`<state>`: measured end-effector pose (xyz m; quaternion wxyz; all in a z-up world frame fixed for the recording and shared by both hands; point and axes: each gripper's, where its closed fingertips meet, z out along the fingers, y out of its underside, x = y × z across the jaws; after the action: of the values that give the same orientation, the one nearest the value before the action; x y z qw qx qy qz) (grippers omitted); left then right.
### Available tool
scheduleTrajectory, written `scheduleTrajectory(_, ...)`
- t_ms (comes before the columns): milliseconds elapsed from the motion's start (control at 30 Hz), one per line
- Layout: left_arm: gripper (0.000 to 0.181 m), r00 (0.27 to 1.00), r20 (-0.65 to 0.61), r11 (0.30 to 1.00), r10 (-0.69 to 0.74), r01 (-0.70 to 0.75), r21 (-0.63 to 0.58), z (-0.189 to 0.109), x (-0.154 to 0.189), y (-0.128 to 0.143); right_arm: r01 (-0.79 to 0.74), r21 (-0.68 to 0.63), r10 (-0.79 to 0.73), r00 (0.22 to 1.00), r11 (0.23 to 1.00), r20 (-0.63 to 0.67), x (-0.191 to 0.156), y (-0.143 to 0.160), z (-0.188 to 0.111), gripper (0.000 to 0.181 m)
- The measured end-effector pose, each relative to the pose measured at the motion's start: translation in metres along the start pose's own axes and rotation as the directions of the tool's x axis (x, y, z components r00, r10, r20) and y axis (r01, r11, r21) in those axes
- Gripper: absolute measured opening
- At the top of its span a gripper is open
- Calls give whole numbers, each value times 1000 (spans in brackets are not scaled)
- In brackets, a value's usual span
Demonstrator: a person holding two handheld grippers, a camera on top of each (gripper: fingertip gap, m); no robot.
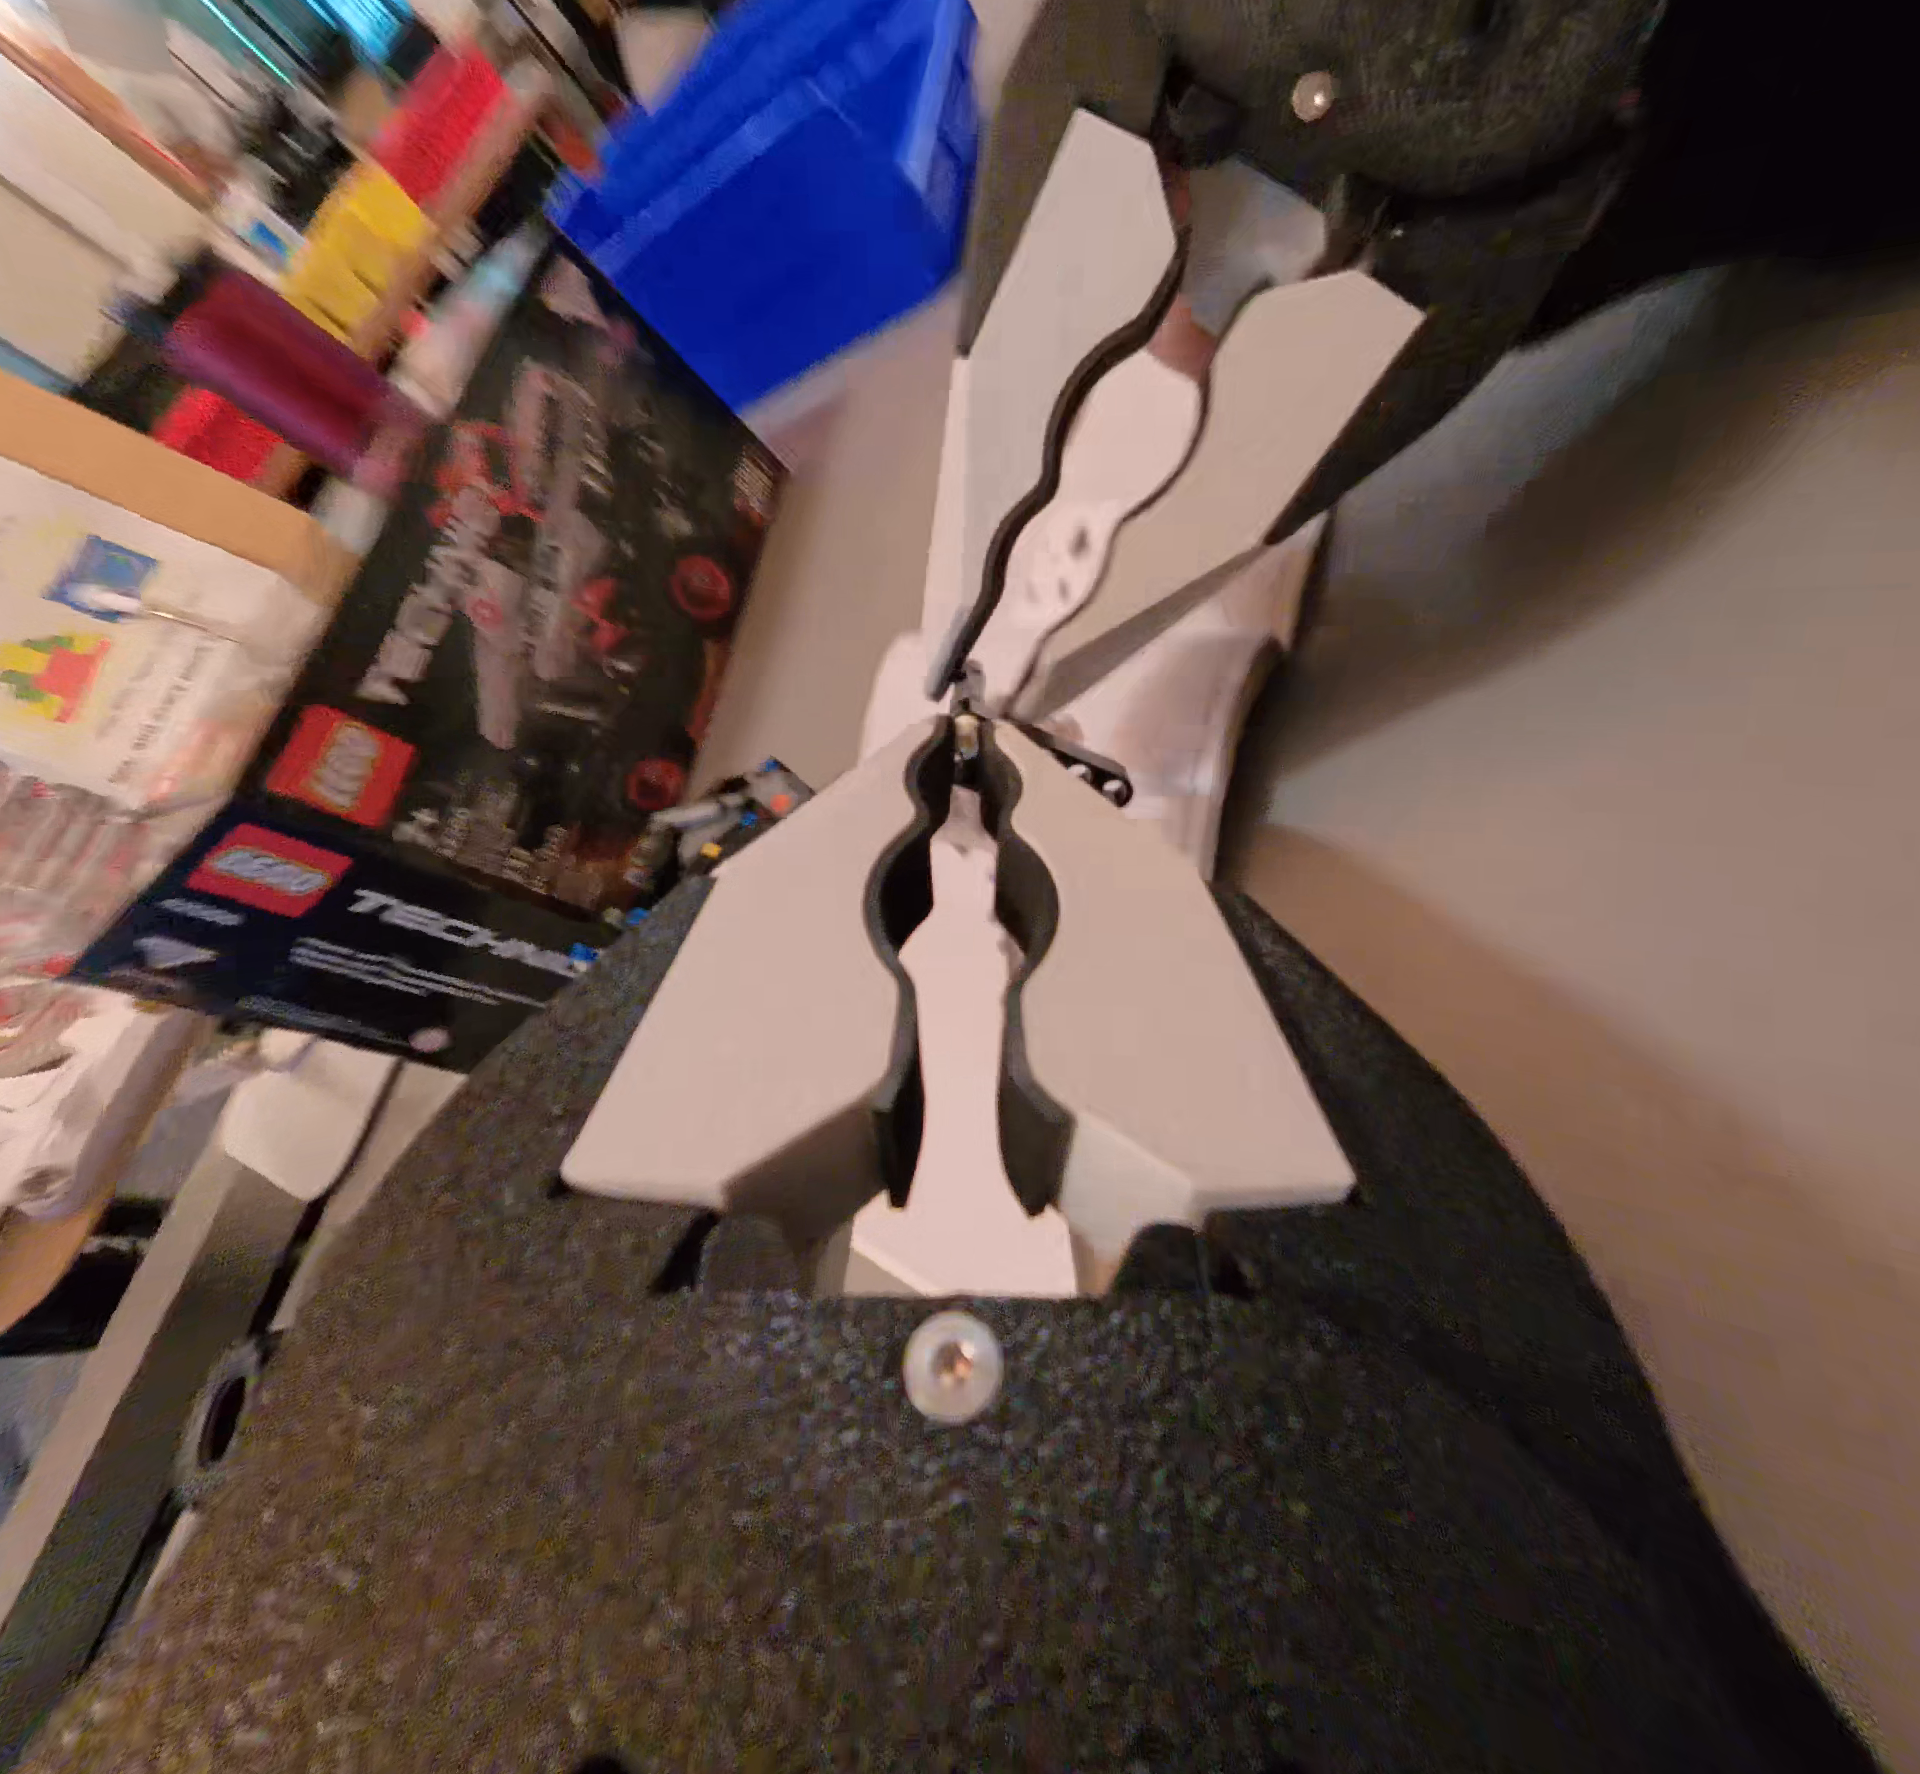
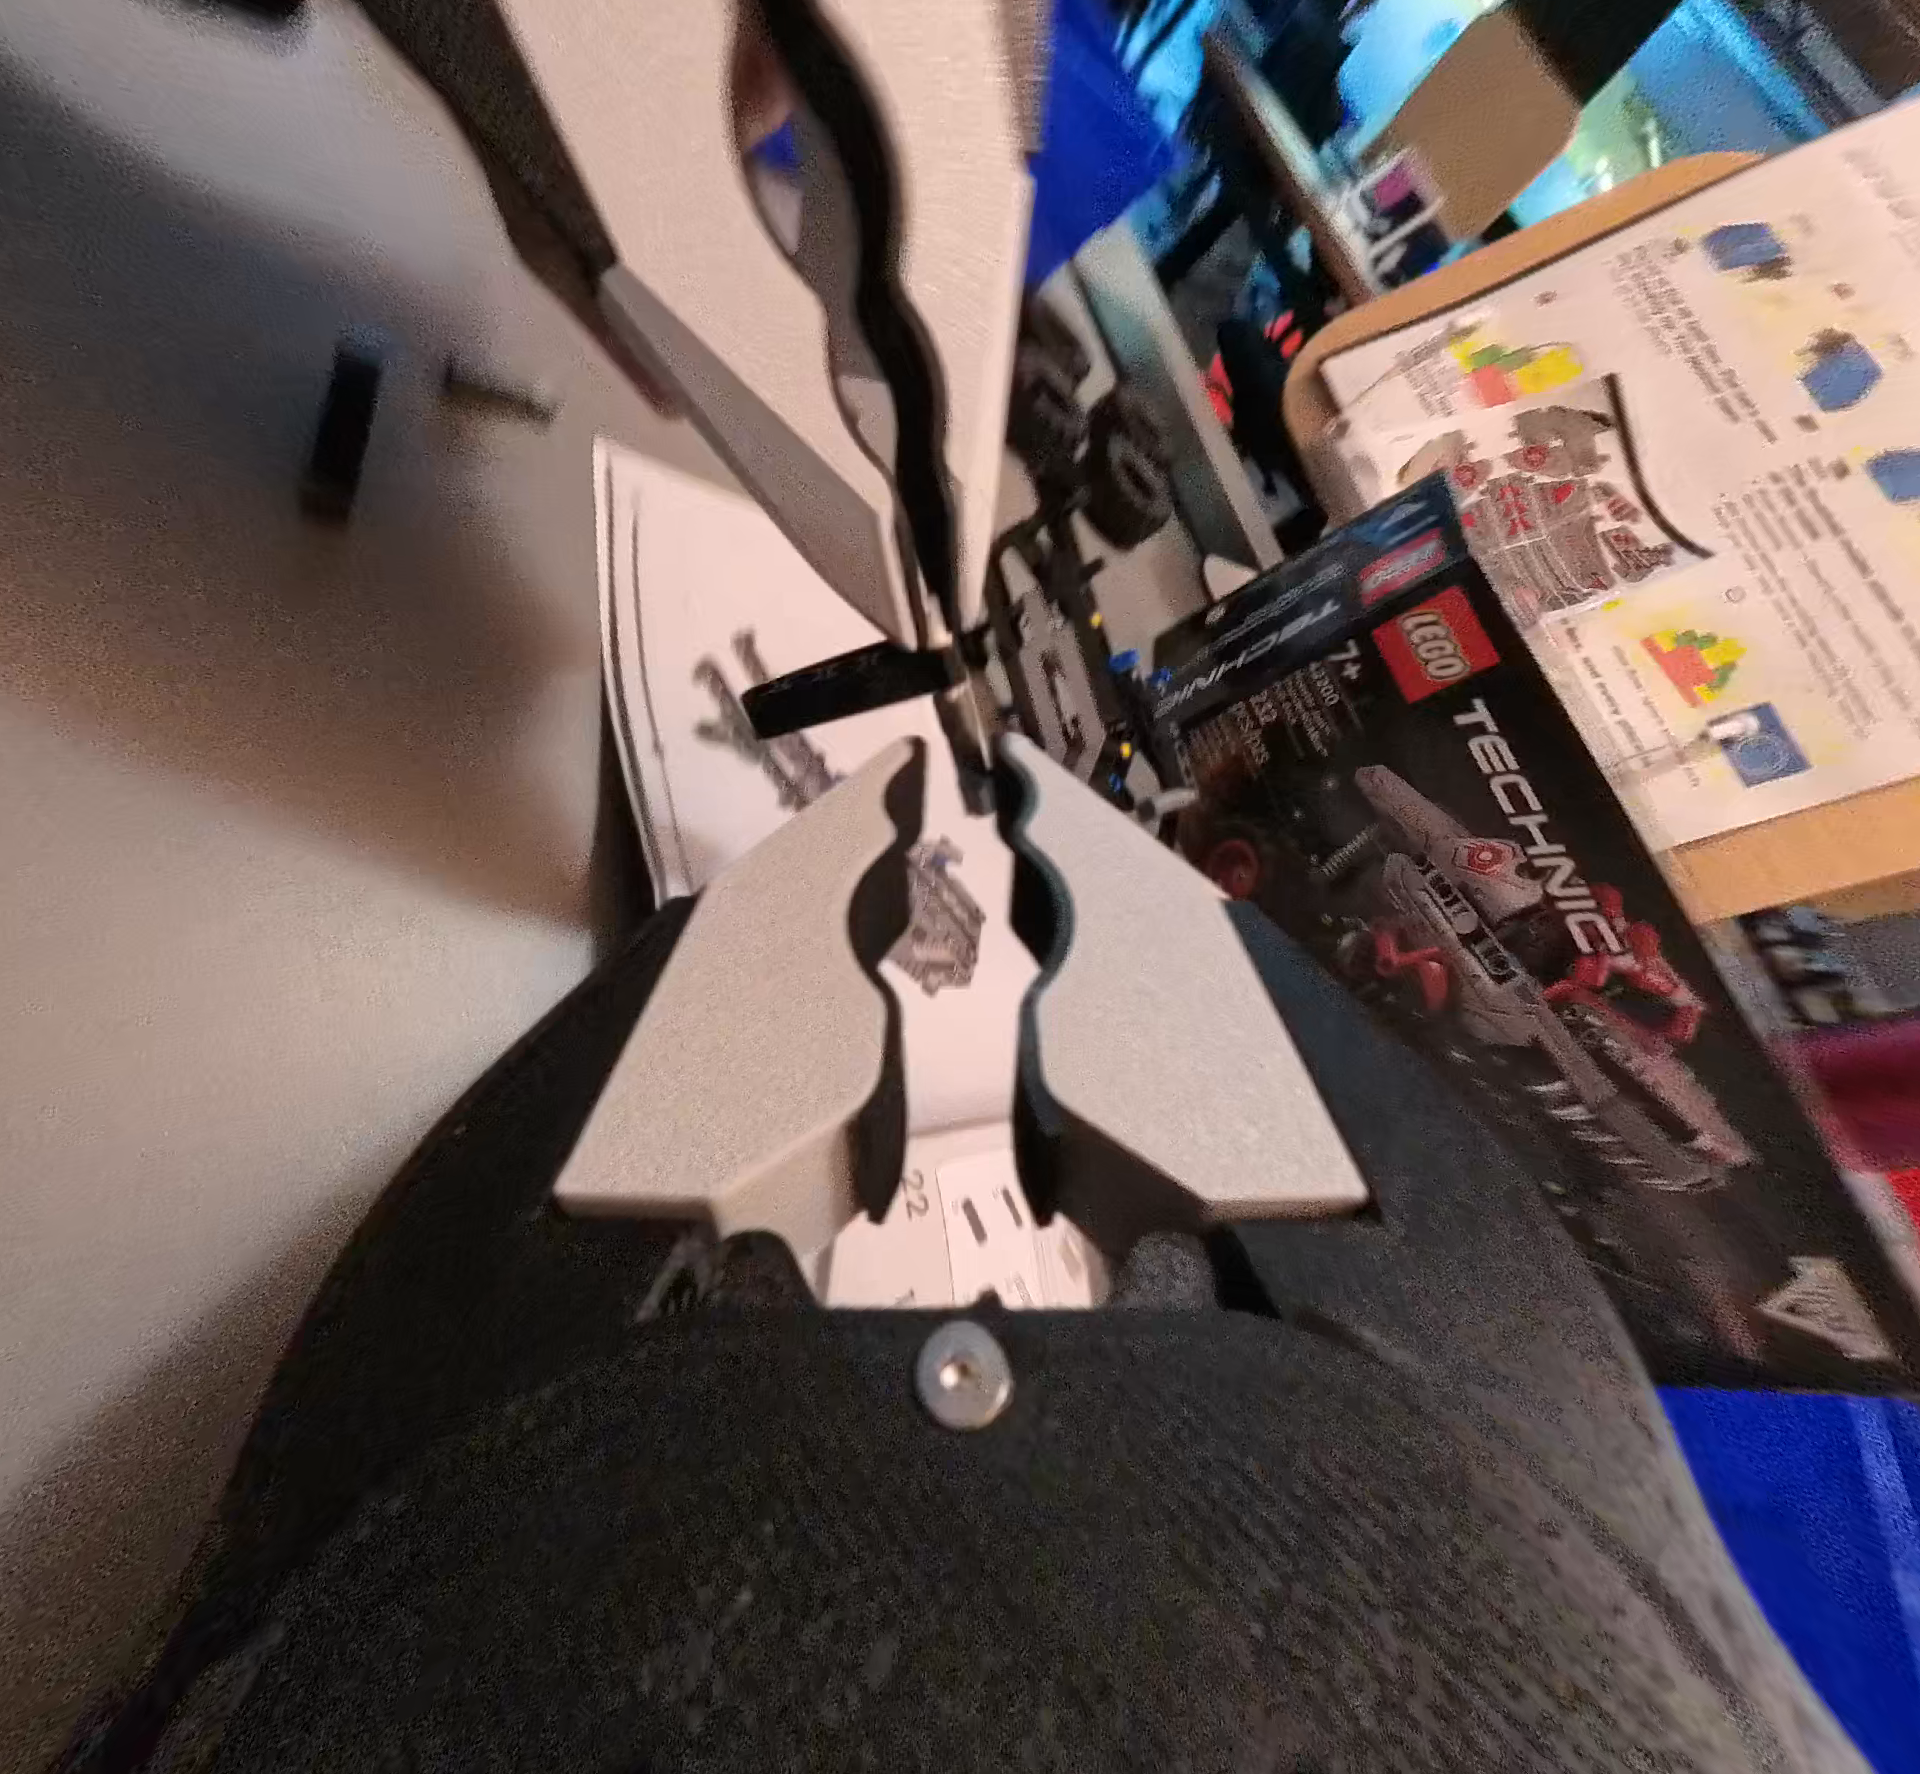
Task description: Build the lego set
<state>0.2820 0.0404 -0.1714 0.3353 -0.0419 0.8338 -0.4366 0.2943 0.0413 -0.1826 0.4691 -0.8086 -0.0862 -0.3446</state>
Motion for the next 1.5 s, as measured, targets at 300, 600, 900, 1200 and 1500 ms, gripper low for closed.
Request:
scheduleTrajectory(300, 1, 917, 358, 944, 176, -260, 204, -32, -33, -40, -538, 330, 496, 843, 776, 209, 32, -41, -27, 62)
scheduleTrajectory(600, 1, 909, 369, 939, 193, -280, 200, -24, -25, -45, -355, 327, 367, 930, 876, 26, 29, -44, -19, 41)
scheduleTrajectory(900, 3, 939, 320, 959, 127, -199, 203, -18, -23, -41, -284, 314, 309, 950, 906, -31, 34, -39, -20, 36)
scheduleTrajectory(1200, 1, 914, 397, 963, 85, -178, 203, -32, -38, -49, -343, 338, 356, 934, 876, 24, 29, -39, -19, 7)
scheduleTrajectory(1500, 1, 891, 446, 959, 87, -196, 206, -37, -43, -48, -550, 379, 524, 833, 745, 178, 32, -42, -19, 37)
